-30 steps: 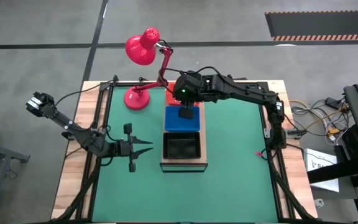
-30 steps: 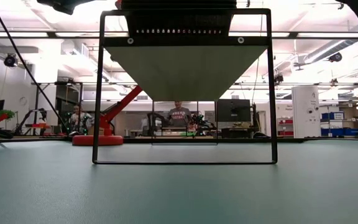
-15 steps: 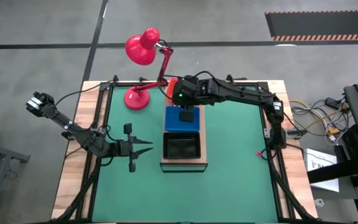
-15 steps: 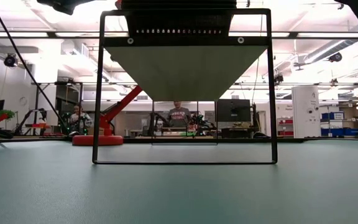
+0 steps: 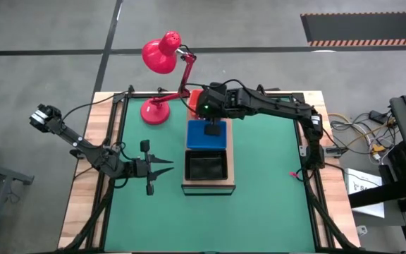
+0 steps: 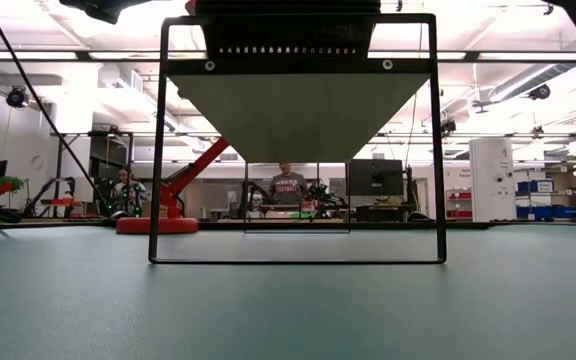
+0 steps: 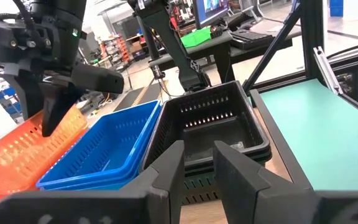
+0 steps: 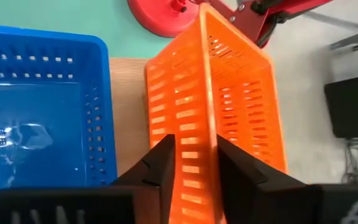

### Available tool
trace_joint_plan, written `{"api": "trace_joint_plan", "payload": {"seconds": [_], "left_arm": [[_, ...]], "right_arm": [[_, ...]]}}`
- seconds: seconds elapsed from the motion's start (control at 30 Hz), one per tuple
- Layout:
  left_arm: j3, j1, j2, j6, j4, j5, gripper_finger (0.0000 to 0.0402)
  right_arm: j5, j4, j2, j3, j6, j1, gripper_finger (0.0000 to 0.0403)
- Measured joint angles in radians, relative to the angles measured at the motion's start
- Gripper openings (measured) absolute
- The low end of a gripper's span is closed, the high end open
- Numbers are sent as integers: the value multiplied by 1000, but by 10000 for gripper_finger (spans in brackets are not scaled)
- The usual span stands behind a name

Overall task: Stack baskets on shelf by color
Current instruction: Stack the orange bin on top of the orange bins on the shelf, then return to Home Position

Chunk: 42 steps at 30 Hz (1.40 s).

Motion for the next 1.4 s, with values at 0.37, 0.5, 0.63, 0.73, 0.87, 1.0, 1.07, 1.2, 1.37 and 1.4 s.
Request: {"api": "trace_joint_plan", "payload": {"seconds": [0.37,0.5,0.63,0.73,0.87,1.0,1.07,1.2,1.37,1.4], "left_arm": [[0,0,0,-1,0,0,70],[0,0,0,-2,1,0,70],[0,0,0,-2,2,0,70],[0,0,0,-2,12,0,70],[0,0,0,-2,27,0,70],[0,0,0,-2,27,0,70],[0,0,0,-2,26,0,70],[0,0,0,-2,26,0,70],[0,-1,1,-5,27,2,70],[0,-2,0,-5,27,2,70]], "right_arm": [[10,-8,-37,2,-47,5,11],[4,-8,-39,0,-49,5,10],[-27,-6,-35,-20,-68,5,10],[-73,6,-29,-44,-73,5,10],[-70,24,-22,-66,-72,3,26],[-69,26,-14,-68,-62,0,57],[-69,25,-14,-67,-53,0,71],[-69,-5,-22,-52,-42,0,93],[-84,-123,-91,-61,27,6,99],[-98,-135,-112,-78,41,10,97]]}}
